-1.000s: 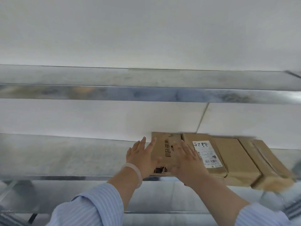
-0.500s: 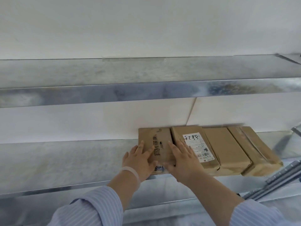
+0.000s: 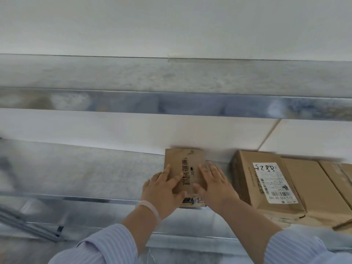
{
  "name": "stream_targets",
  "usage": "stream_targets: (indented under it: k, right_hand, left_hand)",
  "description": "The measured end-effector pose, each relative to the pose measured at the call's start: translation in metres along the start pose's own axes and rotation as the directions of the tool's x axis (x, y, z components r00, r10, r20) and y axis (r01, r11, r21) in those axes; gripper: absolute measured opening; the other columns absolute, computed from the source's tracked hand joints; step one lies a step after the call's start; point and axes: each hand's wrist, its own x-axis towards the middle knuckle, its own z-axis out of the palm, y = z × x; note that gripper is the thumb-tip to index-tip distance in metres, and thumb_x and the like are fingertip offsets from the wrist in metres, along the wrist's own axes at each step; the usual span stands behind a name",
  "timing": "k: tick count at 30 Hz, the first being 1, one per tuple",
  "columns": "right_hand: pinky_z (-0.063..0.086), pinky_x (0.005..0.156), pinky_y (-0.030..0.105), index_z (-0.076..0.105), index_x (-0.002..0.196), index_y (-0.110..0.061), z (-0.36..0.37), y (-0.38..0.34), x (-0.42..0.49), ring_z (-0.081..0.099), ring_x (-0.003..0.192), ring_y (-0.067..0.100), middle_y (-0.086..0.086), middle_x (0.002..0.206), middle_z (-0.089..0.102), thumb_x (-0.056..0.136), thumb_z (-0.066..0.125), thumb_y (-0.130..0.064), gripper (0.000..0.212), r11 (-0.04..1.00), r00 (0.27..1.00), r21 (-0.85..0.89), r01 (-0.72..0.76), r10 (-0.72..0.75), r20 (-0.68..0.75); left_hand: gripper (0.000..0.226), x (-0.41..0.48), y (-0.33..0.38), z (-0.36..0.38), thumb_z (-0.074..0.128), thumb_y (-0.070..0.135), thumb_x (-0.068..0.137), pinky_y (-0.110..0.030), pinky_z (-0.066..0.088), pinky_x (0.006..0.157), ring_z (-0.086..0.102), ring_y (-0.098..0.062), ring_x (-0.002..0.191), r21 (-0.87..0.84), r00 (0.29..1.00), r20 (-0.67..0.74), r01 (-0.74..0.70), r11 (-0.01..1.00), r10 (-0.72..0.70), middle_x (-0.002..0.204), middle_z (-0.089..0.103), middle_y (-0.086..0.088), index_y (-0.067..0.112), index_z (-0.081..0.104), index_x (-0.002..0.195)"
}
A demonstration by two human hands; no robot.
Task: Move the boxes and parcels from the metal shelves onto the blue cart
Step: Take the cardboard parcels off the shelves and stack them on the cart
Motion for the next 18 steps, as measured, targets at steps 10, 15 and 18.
stream_targets:
  k: [10,15,18]
  right_hand:
    - [0.026,0.115,0.044,-0.003,0.149,-0.048,0.018,-0.013,0.015,0.016,0.144,0.027,-0.006,0.161,-0.007,0.091,0.042,-0.063,0.075,0.965,0.993,0.239,-0.112,0.101,0.059]
    - [0.044,0.103,0.04,0.006,0.15,-0.047,0.029,-0.029,0.007,0.036,0.134,0.019,-0.004,0.157,0.014,0.091,0.051,-0.055,0.074,0.893,0.999,0.447,-0.051,0.046,0.021]
    - [0.041,0.106,0.039,0.01,0.149,-0.05,0.033,-0.047,0.005,0.034,0.135,0.019,-0.003,0.156,0.017,0.092,0.052,-0.052,0.07,0.887,0.999,0.461,-0.007,-0.01,0.035]
  left_hand:
    - [0.075,0.02,-0.018,0.008,0.054,0.061,0.085,-0.044,0.025,0.116,0.018,-0.027,0.142,-0.539,0.992,0.092,0.124,0.833,-0.089,0.159,-0.001,0.008,0.053,0.011,0.146]
    - [0.076,0.012,-0.028,0.012,0.059,0.057,0.083,-0.041,0.037,0.11,0.03,-0.023,0.137,-0.63,0.993,0.046,0.11,0.769,-0.105,0.154,0.014,0.008,0.049,0.018,0.147]
    - [0.076,-0.006,-0.042,0.009,0.063,0.052,0.083,-0.041,0.039,0.108,0.032,-0.022,0.135,-0.662,0.989,0.004,0.111,0.742,-0.145,0.153,0.017,0.007,0.048,0.021,0.146]
